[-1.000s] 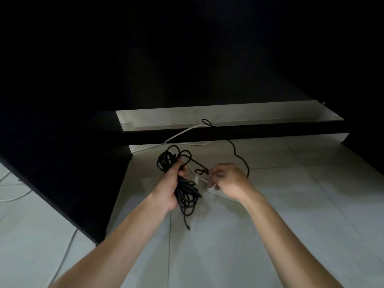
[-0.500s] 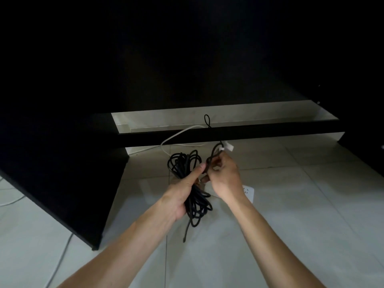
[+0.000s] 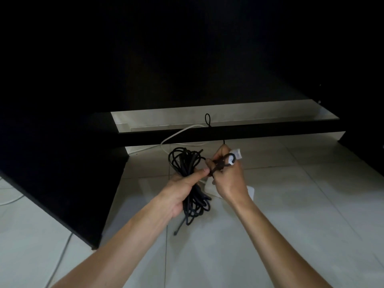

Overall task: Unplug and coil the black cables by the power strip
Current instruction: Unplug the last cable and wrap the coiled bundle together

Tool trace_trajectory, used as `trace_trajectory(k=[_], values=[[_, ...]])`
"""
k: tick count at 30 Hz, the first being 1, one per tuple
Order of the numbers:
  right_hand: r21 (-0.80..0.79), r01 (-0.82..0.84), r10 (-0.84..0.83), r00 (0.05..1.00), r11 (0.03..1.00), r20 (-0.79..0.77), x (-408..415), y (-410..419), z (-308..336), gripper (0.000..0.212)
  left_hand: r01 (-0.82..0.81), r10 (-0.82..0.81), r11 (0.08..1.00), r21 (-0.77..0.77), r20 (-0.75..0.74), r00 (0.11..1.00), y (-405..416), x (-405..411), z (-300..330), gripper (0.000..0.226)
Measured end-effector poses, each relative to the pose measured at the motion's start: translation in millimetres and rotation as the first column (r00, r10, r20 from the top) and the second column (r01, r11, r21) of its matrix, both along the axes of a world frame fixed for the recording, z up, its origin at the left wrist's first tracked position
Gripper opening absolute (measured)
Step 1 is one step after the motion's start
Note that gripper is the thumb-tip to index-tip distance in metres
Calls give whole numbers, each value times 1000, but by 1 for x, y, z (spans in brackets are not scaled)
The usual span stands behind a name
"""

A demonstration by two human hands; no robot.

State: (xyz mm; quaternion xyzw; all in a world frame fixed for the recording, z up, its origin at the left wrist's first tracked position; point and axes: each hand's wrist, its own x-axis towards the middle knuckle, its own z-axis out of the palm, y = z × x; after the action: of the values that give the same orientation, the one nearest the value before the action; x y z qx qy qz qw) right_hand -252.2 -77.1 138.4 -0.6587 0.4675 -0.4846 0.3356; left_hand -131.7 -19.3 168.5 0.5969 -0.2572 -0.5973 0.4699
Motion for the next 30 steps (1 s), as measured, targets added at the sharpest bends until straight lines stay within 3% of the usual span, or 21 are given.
trace_trajectory(k=[3, 10, 19, 22, 25, 26, 30], values=[[-151, 26, -26, 1000, 988, 7, 2, 1, -6, 19, -77, 79, 997, -26, 75, 994, -2, -7, -1, 32], [-125, 51, -47, 998, 991, 37, -2, -3, -16, 25, 6, -8, 1000, 28, 64, 998, -3, 4, 6, 35], [-295, 103, -123, 991, 950, -49, 2, -2, -16, 26, 18, -15, 997, 71, -40, 999, -2, -7, 10, 22], [-212, 57, -56, 998, 976, 6, -4, -4, -22, 35, -80, 81, 995, 63, -2, 997, -8, -2, 6, 20], [-117, 30, -23, 998, 993, 62, -17, -6, -23, 39, -234, 234, 971, -55, -3, 972, -18, 13, 0, 5], [-100, 6, 1, 997, 995, 73, -21, -8, -23, 39, -268, 269, 958, -97, -4, 963, -21, 20, -3, 10], [12, -142, 143, 984, 990, -108, -30, -11, -14, 38, -284, 293, 930, -235, 6, 956, -25, 37, -4, 14]])
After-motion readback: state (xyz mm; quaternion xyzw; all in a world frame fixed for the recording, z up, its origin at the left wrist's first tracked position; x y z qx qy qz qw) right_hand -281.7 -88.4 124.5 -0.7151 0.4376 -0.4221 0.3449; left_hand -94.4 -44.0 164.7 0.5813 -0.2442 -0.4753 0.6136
